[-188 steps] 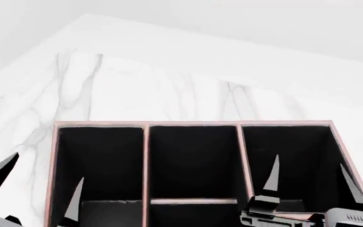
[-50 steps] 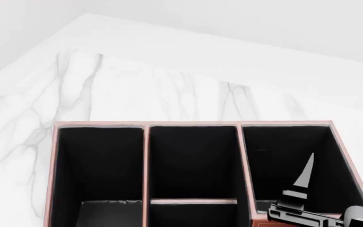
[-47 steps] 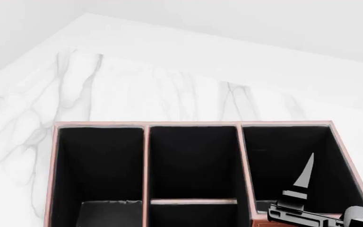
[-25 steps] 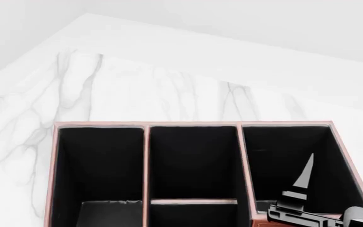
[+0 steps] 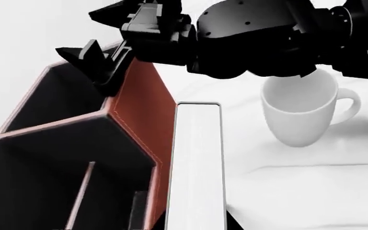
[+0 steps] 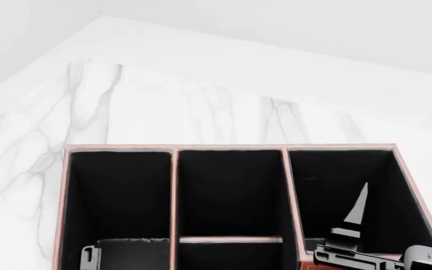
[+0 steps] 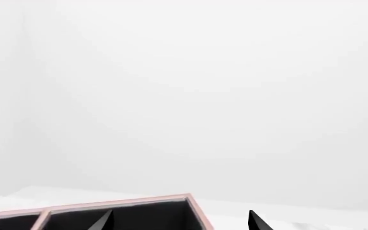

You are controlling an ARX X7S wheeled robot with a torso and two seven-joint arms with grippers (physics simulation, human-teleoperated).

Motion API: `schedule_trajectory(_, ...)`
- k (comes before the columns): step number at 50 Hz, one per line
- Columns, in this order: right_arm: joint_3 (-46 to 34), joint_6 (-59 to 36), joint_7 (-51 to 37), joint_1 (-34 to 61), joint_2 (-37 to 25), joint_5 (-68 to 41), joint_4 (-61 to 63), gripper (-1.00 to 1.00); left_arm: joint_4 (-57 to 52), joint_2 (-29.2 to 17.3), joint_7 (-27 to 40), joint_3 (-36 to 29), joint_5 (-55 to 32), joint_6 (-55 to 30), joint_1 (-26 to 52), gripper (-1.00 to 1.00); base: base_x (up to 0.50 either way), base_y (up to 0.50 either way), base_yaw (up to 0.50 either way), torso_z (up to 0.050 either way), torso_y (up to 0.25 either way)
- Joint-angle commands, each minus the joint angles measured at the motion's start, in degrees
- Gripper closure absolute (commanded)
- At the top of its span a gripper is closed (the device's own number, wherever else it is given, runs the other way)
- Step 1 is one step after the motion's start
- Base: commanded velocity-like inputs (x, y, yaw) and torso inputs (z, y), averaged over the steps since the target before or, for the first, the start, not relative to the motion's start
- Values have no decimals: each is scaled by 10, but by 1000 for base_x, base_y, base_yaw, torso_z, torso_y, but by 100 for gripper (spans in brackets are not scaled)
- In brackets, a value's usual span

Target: Pick up the book and place it in the front compartment of the caddy.

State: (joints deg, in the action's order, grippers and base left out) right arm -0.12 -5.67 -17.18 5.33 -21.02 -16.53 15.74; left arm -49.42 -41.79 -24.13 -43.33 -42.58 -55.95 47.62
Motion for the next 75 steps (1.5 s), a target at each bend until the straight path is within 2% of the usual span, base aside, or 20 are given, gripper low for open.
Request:
schedule_trajectory(1,5,-3,7,0,8,11,1,-100,27,8,-33,36,25,39,50,100,0,0,0,0,0)
schedule_trajectory(8,3,-2,7,-1,7,11,1,-100,63,-5,-71,23,88,121,54,100,0,0,0,0,0)
schedule_trajectory(21,0,-1,5,0,6,12,-1,-100,133,-5,-129,-18,175,205,88,100,0,0,0,0,1)
schedule_trajectory(27,0,2,5,0,6,12,-4,-100,166,8,-131,-28,210,234,102,100,0,0,0,0,2)
schedule_trajectory(34,0,6,5,-1,5,12,-8,-100,216,18,-129,-57,291,335,96,100,0,0,0,0,0)
schedule_trajectory(59,0,12,3,-3,2,10,-13,-100,354,82,-128,-51,329,428,147,100,0,0,0,0,0)
schedule_trajectory(75,-4,26,3,-5,4,13,-30,-100,452,116,-108,-66,369,520,139,100,0,0,0,0,0)
